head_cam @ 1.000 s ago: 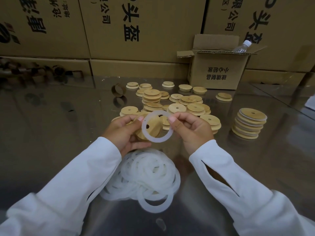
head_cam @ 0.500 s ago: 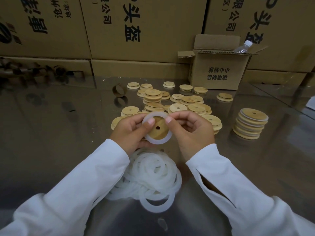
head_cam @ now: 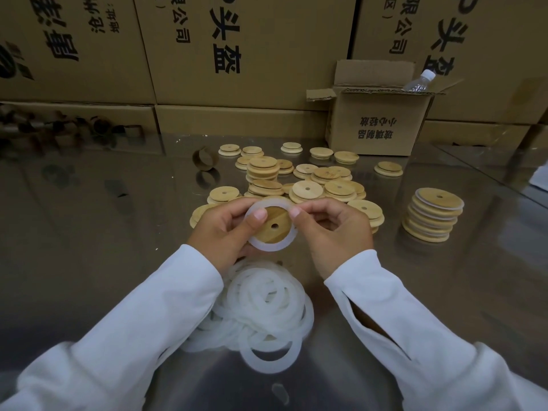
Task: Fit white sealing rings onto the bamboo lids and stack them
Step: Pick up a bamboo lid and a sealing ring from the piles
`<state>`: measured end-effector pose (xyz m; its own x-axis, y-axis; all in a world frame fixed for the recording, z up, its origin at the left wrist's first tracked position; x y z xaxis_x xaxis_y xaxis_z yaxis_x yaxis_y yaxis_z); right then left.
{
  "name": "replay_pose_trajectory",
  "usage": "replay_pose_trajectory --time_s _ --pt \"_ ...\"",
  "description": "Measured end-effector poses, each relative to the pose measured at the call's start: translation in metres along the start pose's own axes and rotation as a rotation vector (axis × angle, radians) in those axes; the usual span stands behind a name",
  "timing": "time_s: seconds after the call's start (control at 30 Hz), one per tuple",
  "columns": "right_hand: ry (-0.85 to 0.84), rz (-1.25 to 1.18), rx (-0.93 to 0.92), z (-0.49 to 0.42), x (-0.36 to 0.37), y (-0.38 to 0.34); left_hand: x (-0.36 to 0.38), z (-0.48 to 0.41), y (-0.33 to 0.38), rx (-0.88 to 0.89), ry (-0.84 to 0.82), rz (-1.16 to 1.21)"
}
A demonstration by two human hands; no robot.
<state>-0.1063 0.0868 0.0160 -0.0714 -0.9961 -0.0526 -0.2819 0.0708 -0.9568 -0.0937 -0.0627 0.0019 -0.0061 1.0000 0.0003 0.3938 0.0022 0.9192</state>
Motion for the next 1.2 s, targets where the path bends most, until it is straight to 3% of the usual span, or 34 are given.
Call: replay_pose_trajectory --time_s 0.33,1.2 --pt "0.053 -0.005 0.035 -0.002 -0.005 0.003 -0.003 0.0 0.001 0.02 0.025 -0.012" --pt "-0.028 -0.021 0.16 -0.005 -0.003 0.011 -0.004 0.001 0.002 -0.025 0.058 0.014"
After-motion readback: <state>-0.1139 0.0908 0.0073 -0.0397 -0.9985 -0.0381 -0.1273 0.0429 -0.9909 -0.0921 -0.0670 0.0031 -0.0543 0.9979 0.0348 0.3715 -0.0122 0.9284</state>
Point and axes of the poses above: each hand's wrist, its own z-axis away from the middle knuckle, its own x-axis out of the palm, y = z × x, the point moved 8 cm from there along -z, towards the middle knuckle, and after that the axes turned 5 degrees about x, right-handed, at the moved point
